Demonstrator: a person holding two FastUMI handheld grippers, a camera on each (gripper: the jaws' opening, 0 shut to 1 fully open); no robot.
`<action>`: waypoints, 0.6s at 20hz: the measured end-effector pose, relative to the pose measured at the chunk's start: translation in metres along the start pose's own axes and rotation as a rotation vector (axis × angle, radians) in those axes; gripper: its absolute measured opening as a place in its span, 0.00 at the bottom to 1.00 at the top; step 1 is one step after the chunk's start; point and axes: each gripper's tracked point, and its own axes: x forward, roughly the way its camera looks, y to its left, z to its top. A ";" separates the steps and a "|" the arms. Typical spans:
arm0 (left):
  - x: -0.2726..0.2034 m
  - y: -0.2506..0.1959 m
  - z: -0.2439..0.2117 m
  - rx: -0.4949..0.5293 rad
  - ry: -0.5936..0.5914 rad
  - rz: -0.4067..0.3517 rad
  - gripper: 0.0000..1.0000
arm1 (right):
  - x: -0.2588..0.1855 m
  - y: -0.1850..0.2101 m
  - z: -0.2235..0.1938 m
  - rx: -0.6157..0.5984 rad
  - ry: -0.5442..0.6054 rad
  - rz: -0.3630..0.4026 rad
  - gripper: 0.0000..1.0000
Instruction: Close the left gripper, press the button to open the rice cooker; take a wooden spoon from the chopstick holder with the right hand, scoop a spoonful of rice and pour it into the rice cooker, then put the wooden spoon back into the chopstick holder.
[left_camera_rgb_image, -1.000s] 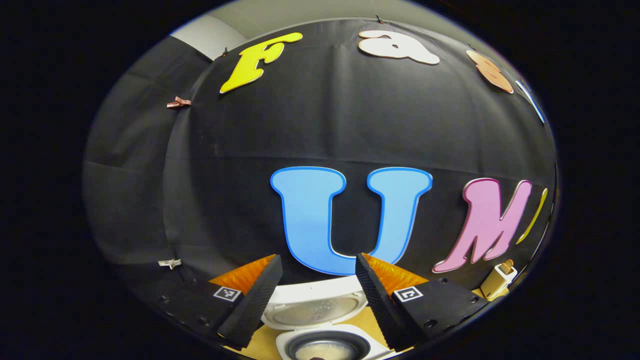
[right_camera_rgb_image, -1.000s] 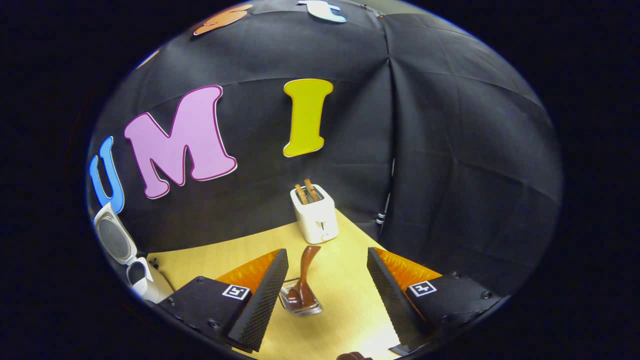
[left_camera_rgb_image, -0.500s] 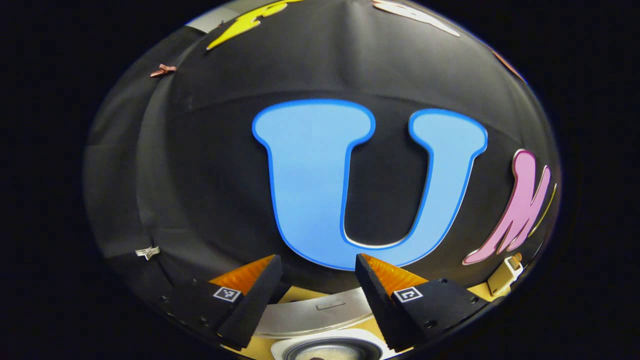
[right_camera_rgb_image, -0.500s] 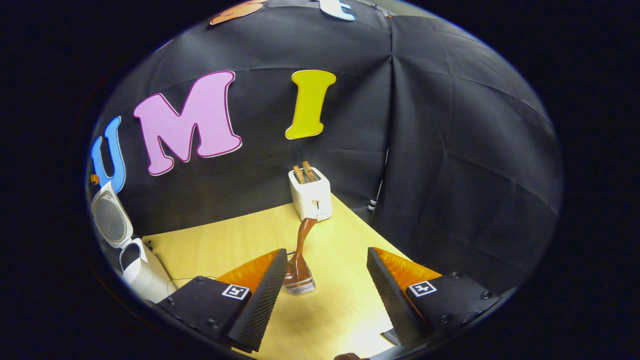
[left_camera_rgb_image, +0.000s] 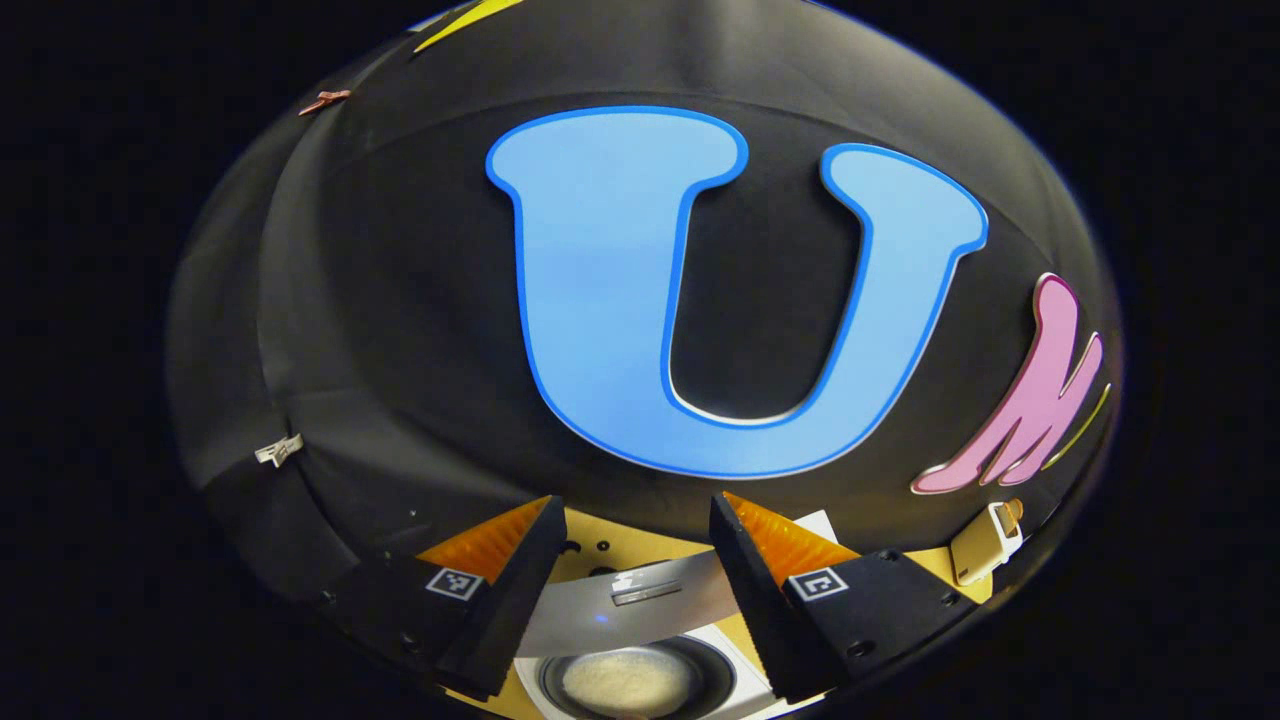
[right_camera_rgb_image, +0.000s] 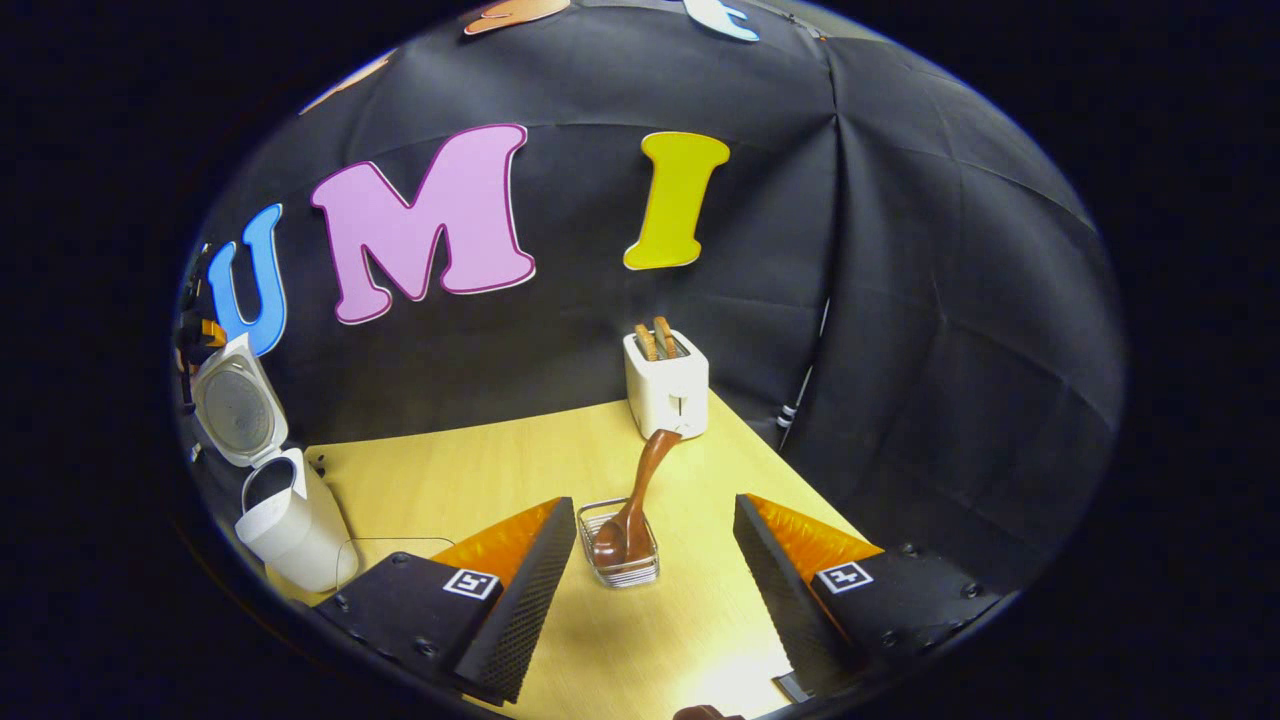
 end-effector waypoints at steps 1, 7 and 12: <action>-0.006 -0.003 -0.006 -0.003 0.009 0.003 0.95 | 0.003 0.004 -0.004 0.010 0.007 0.015 0.99; -0.050 -0.023 -0.064 -0.037 0.086 0.033 0.96 | 0.020 0.022 -0.027 0.000 0.074 0.109 0.99; -0.077 -0.037 -0.136 -0.051 0.150 0.063 0.97 | 0.028 0.035 -0.052 -0.030 0.134 0.203 0.99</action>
